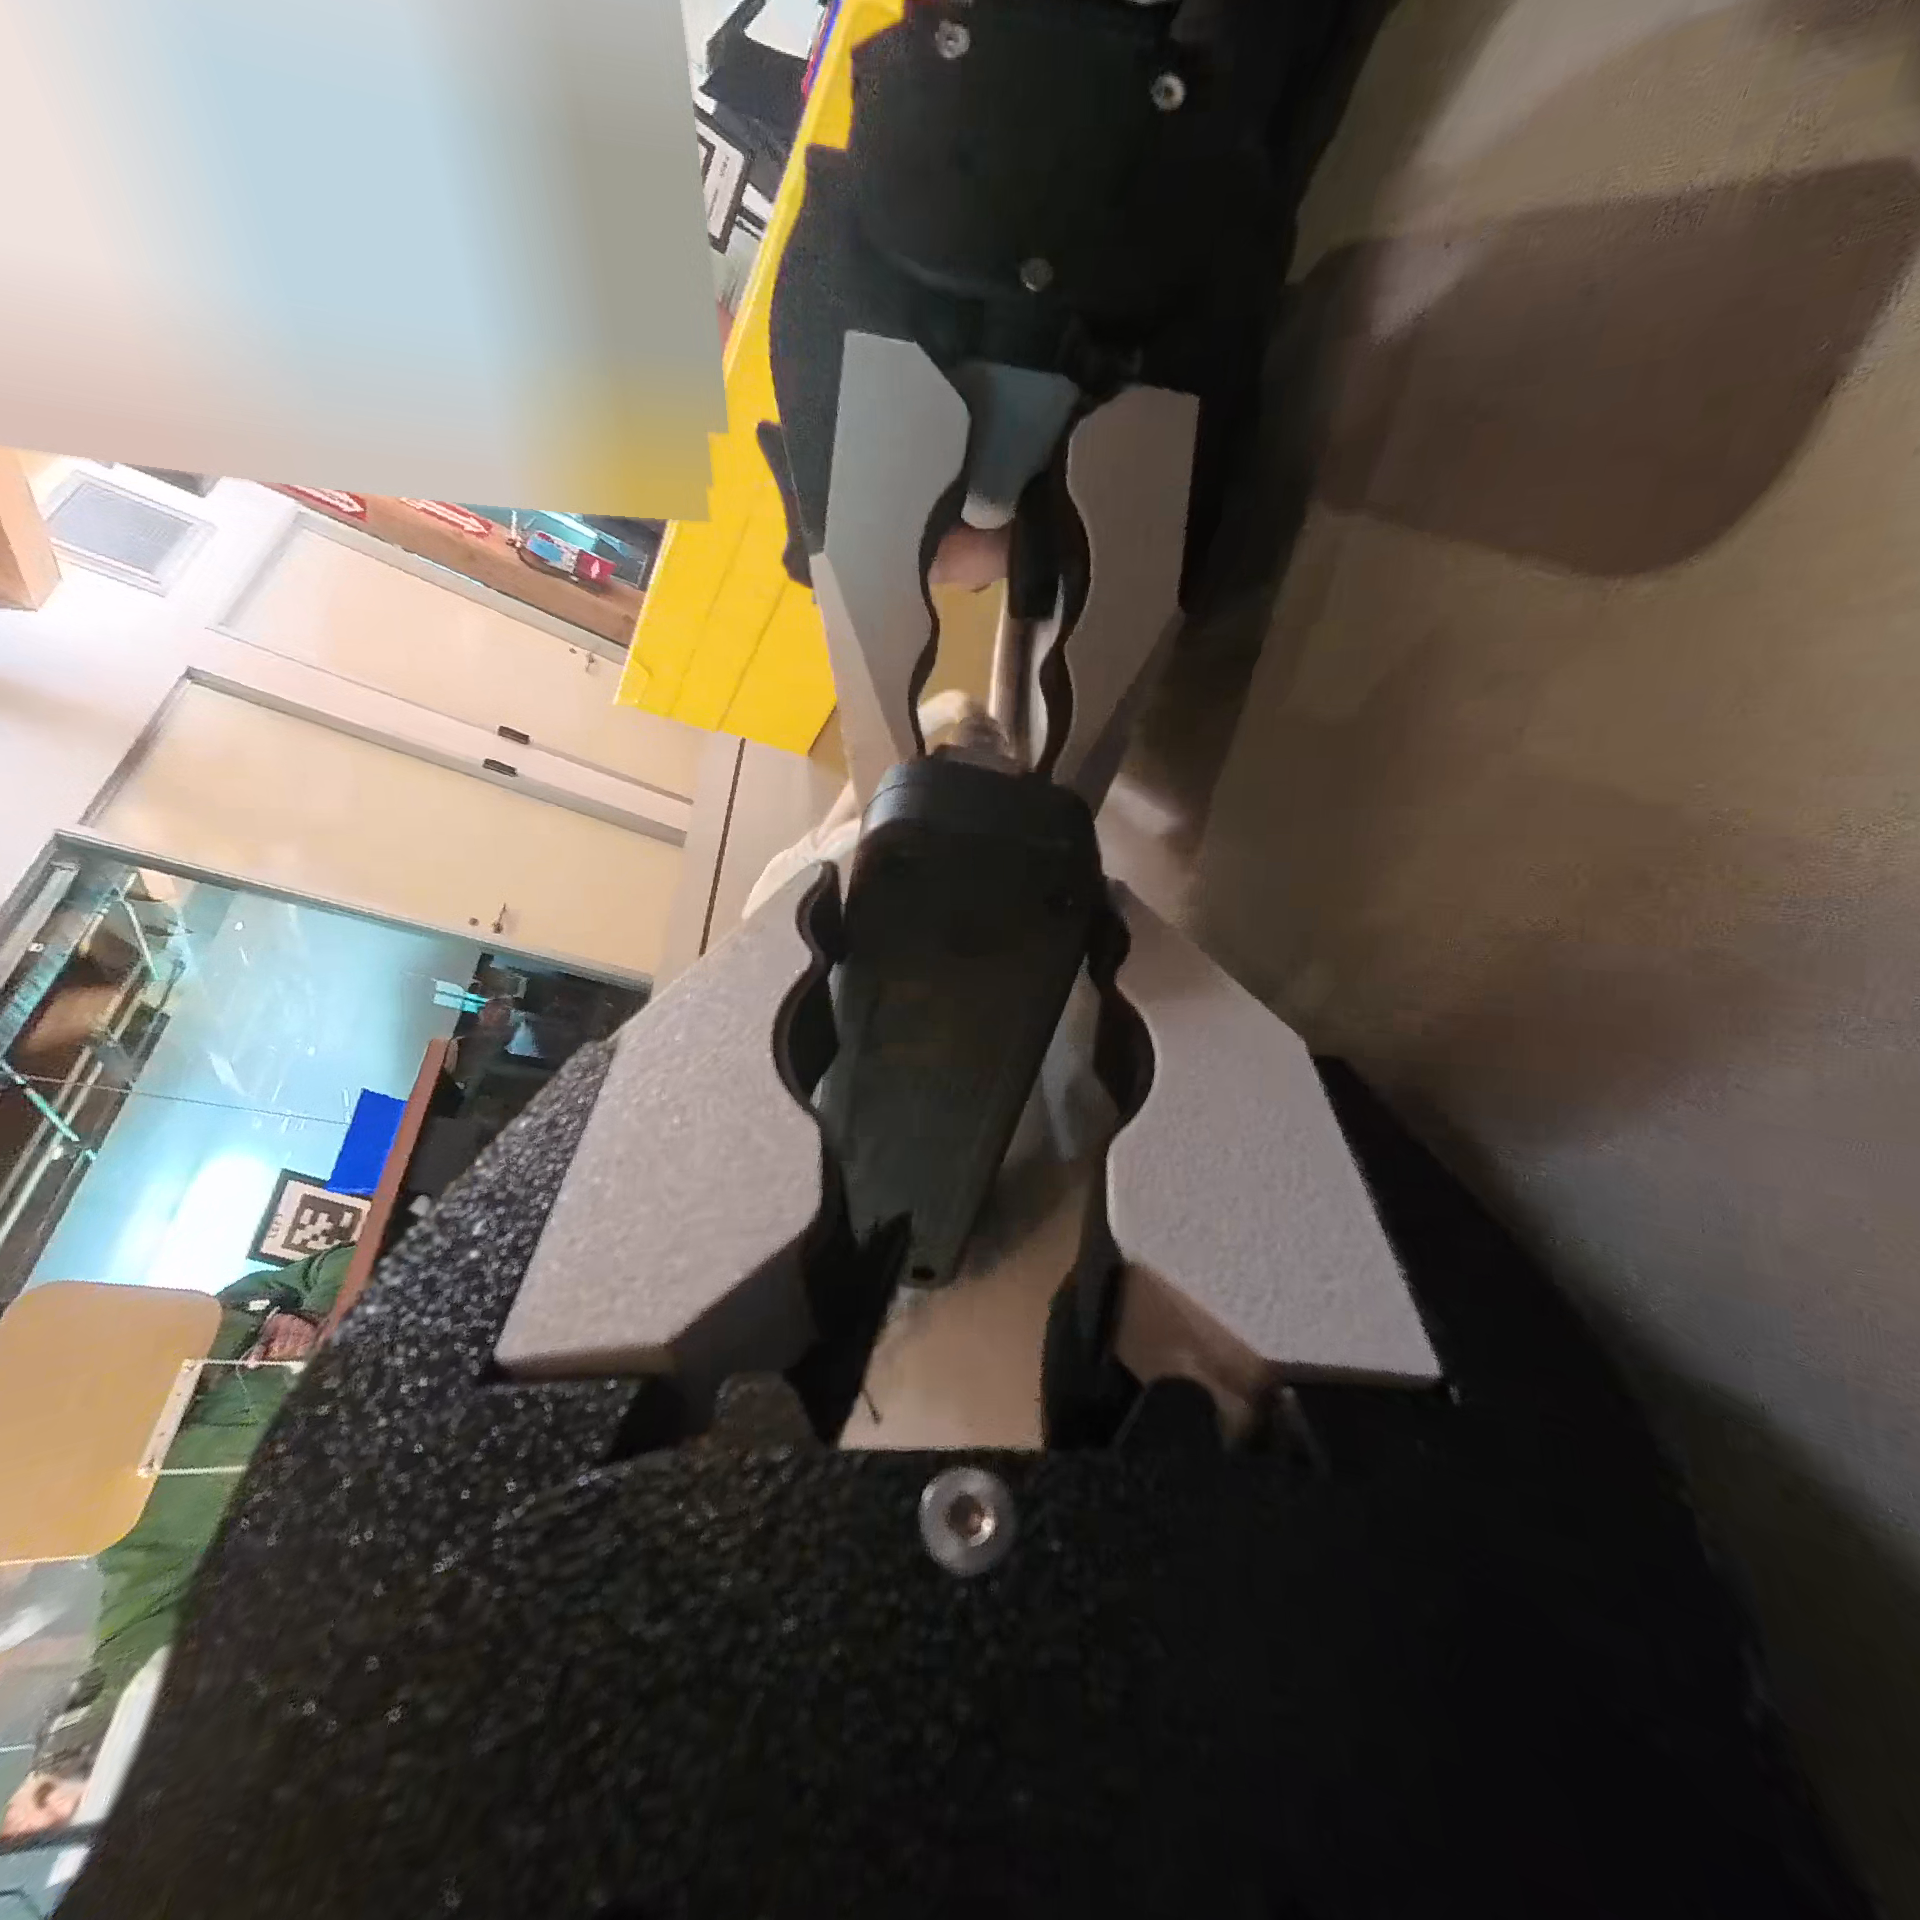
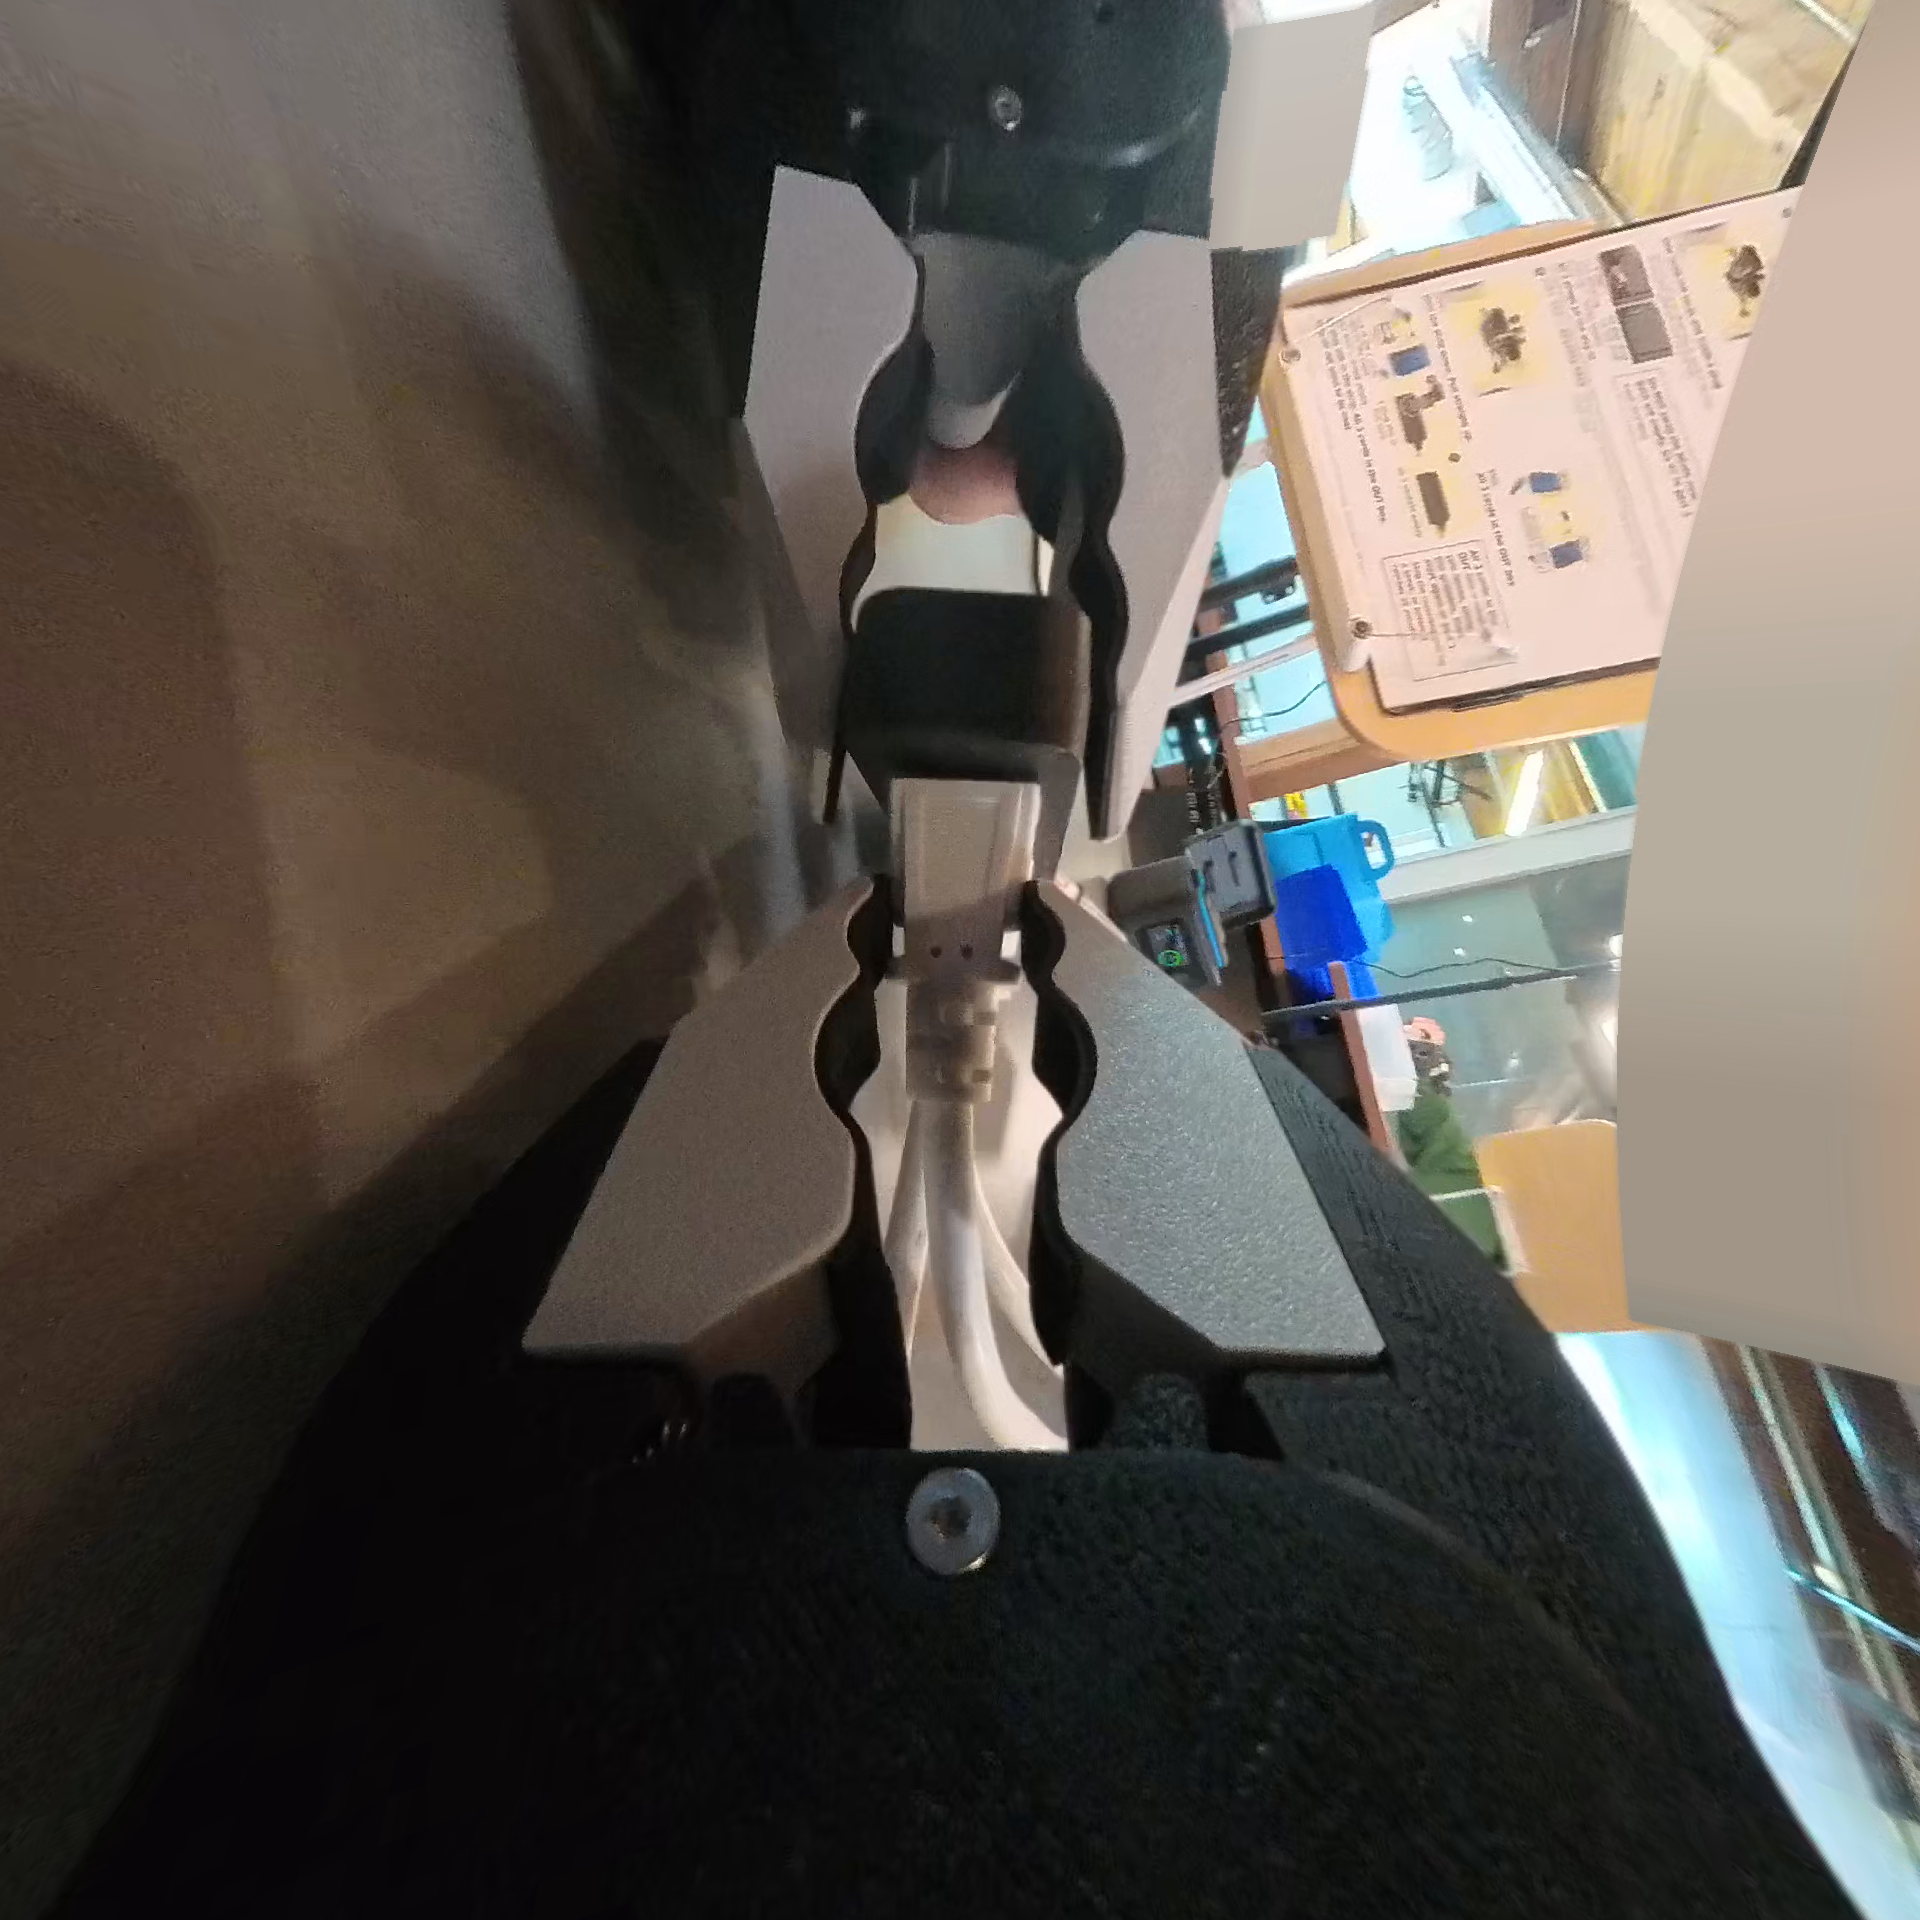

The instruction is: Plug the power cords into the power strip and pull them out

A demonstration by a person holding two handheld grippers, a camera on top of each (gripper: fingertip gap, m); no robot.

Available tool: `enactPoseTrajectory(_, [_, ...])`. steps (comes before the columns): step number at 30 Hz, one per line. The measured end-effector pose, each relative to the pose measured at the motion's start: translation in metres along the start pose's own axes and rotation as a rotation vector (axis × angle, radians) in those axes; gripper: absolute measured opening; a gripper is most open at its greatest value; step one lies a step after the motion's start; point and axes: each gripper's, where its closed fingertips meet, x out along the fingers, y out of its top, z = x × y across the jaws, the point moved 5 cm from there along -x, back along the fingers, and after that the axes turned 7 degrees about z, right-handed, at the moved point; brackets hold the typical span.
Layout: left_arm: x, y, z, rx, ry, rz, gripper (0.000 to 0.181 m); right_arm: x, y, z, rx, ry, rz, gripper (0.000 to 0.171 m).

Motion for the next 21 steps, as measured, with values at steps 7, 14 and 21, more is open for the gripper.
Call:
enactPoseTrajectory(7, [0.004, -0.006, -0.007, -0.204, 0.000, 0.018, 0.074, 0.003, -0.001, 0.007, 0.112, -0.010, 0.009, 0.030])
enactPoseTrajectory(14, [0.011, 0.000, -0.011, -0.110, 0.067, 0.049, 0.097, 0.001, -0.005, 0.012, 0.129, -0.032, -0.001, 0.065])
enactPoseTrajectory(21, [0.010, 0.013, -0.012, -0.350, -0.076, 0.230, 0.114, -0.004, -0.009, 0.017, 0.032, -0.078, -0.020, 0.083])
